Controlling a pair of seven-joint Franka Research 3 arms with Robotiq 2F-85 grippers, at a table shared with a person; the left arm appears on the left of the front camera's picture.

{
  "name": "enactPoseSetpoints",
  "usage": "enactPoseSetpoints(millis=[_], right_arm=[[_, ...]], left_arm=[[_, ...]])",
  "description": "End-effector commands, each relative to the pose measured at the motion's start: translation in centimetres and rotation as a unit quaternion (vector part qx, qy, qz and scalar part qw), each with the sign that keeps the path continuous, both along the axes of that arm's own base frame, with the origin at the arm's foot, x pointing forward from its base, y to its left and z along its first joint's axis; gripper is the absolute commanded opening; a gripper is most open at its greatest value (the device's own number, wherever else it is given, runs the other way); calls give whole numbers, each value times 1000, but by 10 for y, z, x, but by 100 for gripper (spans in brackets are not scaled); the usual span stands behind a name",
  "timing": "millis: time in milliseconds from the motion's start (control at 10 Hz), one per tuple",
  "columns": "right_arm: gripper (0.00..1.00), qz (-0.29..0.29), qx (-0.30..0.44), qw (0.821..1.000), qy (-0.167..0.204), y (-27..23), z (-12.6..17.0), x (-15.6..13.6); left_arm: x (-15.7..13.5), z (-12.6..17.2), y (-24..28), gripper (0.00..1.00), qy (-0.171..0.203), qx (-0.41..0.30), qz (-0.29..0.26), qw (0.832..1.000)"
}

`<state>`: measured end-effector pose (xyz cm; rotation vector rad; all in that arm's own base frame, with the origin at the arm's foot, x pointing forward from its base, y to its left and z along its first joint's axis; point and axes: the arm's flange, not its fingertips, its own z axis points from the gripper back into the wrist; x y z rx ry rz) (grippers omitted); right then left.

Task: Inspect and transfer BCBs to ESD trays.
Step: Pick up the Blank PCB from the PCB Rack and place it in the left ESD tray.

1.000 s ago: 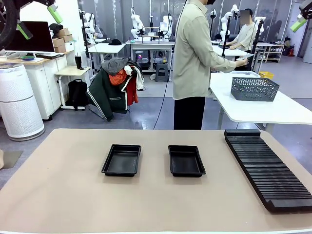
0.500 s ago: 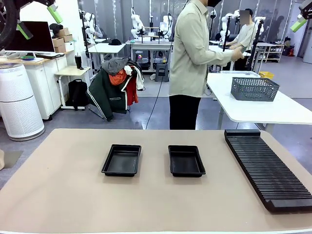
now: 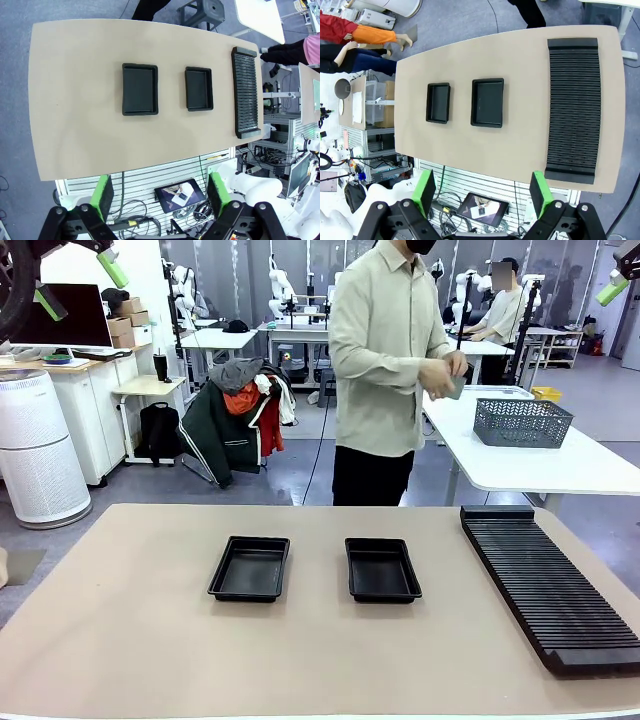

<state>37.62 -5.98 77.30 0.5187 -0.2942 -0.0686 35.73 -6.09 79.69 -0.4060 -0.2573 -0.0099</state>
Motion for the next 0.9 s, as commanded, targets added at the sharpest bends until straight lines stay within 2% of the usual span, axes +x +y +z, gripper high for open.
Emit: enactPoseSetpoints(millis=[0, 800], right_arm=[[100, 1, 2, 1000, -1, 0, 1, -1], [100, 1, 2, 1000, -1, 0, 1, -1]], left_arm=[[-1, 0, 0, 100, -1, -7, 0, 1000], [-1, 0, 0, 100, -1, -7, 0, 1000]])
